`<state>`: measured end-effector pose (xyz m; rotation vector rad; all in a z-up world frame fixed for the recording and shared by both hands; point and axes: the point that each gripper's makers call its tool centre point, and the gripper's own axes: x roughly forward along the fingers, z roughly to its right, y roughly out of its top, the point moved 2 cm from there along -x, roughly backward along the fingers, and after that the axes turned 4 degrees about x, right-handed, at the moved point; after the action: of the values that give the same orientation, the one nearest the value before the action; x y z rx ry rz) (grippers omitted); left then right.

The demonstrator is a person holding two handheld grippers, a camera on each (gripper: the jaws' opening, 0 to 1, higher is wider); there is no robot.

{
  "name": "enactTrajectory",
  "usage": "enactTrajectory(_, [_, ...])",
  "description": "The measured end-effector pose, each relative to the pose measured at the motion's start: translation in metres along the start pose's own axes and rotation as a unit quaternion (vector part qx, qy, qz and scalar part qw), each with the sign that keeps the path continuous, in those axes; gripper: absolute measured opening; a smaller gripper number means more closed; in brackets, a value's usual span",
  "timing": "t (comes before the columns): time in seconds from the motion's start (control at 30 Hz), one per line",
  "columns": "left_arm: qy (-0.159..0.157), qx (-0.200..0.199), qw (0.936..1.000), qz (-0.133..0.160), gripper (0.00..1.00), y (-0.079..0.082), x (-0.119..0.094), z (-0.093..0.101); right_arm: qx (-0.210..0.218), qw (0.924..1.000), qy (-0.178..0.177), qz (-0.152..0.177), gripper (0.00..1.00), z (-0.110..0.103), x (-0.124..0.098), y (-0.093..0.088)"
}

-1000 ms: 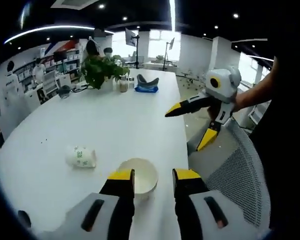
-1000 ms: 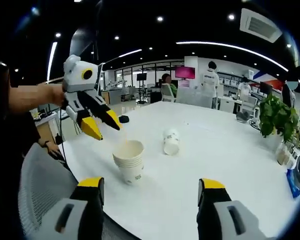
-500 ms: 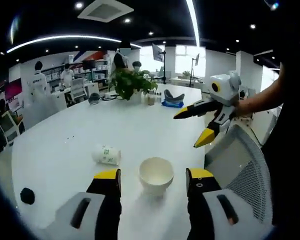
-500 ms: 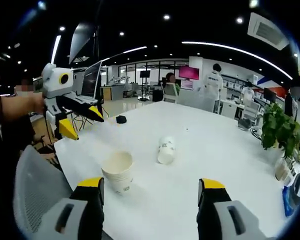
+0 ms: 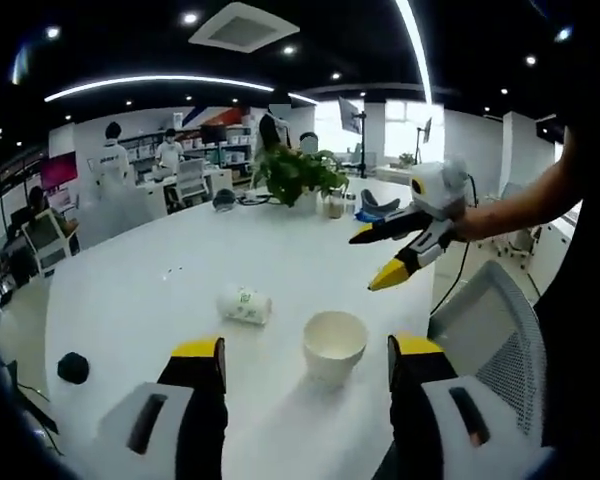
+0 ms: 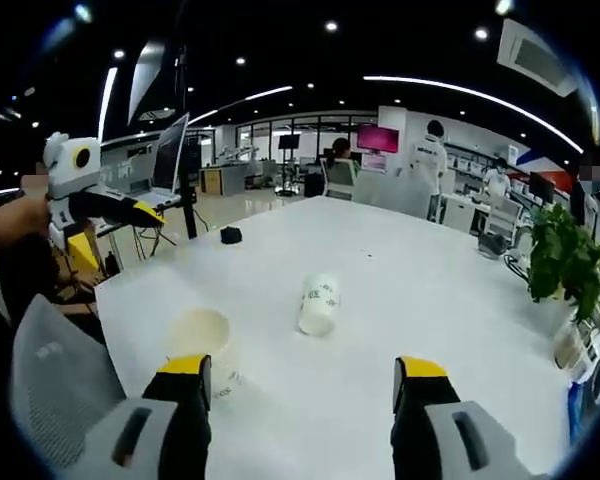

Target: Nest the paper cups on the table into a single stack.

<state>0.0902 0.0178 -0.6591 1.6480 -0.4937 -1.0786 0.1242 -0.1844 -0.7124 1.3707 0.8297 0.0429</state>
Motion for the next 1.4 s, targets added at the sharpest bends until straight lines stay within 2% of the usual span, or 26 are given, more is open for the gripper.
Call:
enactTrajectory(0.2, [0.006,0.006,1.0000,-0.001,0.71,-0.002,-0.005,0.000,-0.001,1.0000,0.005,-0.003,0.74,0.008,0.019,0.005])
enactTrajectory(0.53, [-0.005,0.006,1.0000,0.003,0.81,-0.002,-0.005,0.007,-0.001,0.9999,0.012,-0.008,0.72,0.014,0.053,0.014])
enactTrajectory(0.87, [0.002,0.002,1.0000,0.003,0.90,-0.002,-0.005,0.008,-0.006,0.9995,0.024,-0.018,0.72,0.028,0.091,0.014])
enactTrajectory(1.1, [0.015,-0.006,0.9998,0.008,0.96,-0.001,-0.006,0.005,-0.006,0.9994,0.025,-0.023,0.70,0.035,0.108,0.018])
enactTrajectory(1.27, [0.022,-0.012,0.9996,0.010,0.99,-0.001,-0.007,0.003,0.012,0.9991,0.026,-0.033,0.69,0.042,0.121,0.013])
enactTrajectory(1.4, [0.029,-0.020,0.9993,0.014,0.99,-0.002,-0.008,0.001,0.023,0.9987,0.027,-0.038,0.68,0.039,0.125,0.014])
